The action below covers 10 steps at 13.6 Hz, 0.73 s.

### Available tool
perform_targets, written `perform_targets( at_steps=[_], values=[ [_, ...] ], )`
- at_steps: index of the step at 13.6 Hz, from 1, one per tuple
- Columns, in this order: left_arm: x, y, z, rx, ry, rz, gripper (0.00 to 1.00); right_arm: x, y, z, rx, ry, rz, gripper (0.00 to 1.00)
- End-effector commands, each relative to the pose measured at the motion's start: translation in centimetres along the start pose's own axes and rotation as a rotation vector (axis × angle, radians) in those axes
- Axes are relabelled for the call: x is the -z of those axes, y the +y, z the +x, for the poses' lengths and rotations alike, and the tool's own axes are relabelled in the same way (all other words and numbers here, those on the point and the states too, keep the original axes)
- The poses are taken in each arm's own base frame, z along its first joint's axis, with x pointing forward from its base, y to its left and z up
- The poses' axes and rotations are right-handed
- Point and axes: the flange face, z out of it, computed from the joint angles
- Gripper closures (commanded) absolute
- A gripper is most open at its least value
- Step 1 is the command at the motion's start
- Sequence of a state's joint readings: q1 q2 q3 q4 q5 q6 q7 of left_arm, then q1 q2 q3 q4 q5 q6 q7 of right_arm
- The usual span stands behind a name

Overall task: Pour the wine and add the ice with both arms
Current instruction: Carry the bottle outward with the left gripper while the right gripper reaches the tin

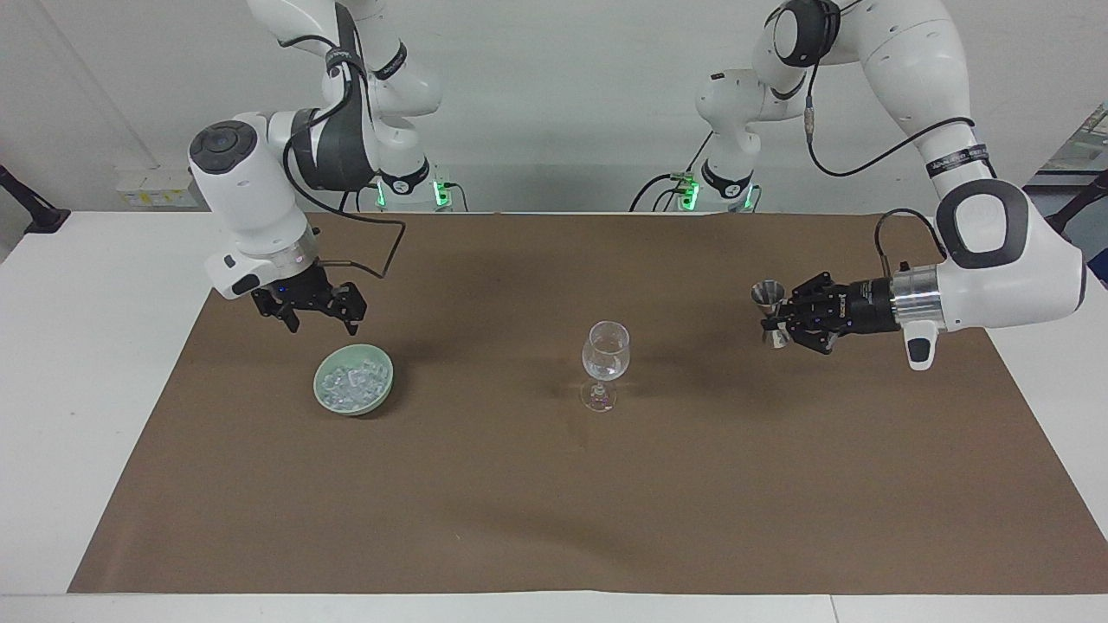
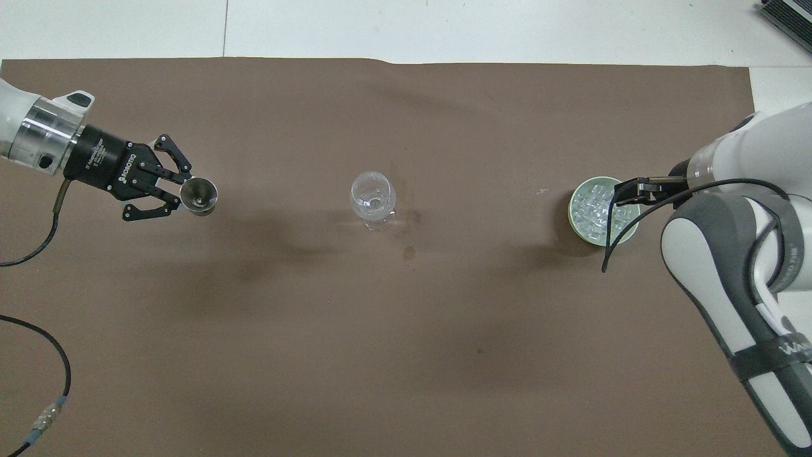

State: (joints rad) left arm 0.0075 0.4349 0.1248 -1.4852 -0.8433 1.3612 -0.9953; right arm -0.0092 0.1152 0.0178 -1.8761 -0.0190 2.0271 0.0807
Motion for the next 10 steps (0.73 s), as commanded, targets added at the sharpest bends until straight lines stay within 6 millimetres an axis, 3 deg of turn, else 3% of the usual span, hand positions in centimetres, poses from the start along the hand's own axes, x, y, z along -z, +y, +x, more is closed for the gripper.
perform_targets(
  at_steps=[1,5,10],
  values=[
    [1.0,-1.3,3.7,-0.021,-0.087,-0.010,1.00,-3.0,0.2,-0.4,0.049,-0.014,0.018,0.00],
    [1.0,-2.3,7.5,-0.046,-0.136,-0.004,1.00,-6.3,0.2,-0.8,0.071,-0.015,0.017,0.00],
    [1.0,-4.3,12.7,-0.074,-0.222,-0.023,1.00,-8.9,-0.4,-0.8,0.097,-0.027,0.008,0.00]
  ],
)
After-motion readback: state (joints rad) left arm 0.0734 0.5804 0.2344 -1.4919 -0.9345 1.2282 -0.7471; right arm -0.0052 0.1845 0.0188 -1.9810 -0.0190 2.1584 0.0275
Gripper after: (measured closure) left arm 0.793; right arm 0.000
